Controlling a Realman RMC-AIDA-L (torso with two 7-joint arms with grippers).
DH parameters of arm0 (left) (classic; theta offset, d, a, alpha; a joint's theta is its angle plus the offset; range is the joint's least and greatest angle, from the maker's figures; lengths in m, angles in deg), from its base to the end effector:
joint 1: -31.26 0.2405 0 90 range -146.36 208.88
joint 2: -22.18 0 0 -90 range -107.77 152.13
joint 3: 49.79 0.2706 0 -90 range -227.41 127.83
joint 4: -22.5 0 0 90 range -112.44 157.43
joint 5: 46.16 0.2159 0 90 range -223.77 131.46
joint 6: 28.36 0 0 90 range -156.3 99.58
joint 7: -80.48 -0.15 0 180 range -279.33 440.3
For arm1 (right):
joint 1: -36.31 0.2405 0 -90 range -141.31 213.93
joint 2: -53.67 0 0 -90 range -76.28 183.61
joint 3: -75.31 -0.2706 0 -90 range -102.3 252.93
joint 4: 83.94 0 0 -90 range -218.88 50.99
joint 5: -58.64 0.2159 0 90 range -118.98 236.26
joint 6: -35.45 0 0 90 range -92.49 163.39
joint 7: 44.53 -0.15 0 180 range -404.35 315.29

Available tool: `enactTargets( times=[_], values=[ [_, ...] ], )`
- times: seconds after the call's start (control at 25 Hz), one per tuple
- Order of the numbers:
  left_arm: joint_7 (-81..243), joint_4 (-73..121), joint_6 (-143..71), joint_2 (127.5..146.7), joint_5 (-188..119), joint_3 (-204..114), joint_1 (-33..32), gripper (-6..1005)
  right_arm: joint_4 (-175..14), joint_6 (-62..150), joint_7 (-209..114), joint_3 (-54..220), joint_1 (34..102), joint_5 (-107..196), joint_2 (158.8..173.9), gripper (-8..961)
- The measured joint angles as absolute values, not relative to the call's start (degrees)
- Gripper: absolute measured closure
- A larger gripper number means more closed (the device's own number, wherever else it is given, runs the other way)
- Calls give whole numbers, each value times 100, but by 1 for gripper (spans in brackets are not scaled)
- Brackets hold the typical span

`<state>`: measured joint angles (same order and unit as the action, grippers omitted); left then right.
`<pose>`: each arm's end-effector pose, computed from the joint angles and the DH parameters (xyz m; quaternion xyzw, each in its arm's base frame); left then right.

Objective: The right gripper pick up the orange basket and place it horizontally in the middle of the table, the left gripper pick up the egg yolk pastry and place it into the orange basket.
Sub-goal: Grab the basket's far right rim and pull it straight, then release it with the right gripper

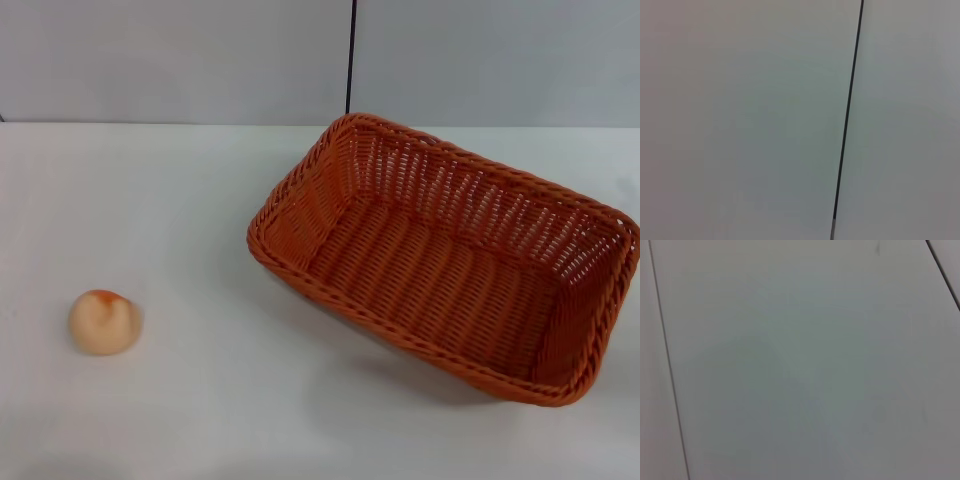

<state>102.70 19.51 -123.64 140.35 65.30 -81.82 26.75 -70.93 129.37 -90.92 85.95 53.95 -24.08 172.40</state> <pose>-0.4094 0.1851 0.0352 -0.5727 -0.2517 -0.3758 0.6837 0.3588 0.2797 0.0480 -0.6760 0.2321 0.4814 0.5074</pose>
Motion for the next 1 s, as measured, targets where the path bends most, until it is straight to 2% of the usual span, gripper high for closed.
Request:
enactTargets(
  times=[0.44, 0.84, 1.0],
  values=[
    [10295, 1951, -12404, 14034, 6547, -8168, 2720, 193, -6801, 12944, -9529, 8774, 5395, -2470, 17225, 185],
    [10305, 1951, -12423, 14030, 6547, -8152, 2730, 198, -4395, 13052, -12669, 8954, 5386, -3960, 17226, 185],
    [10308, 1954, -12425, 14030, 6546, -8152, 2735, 201, -3121, 13302, -14276, 8987, 5486, -4917, 17181, 185]
  ],
)
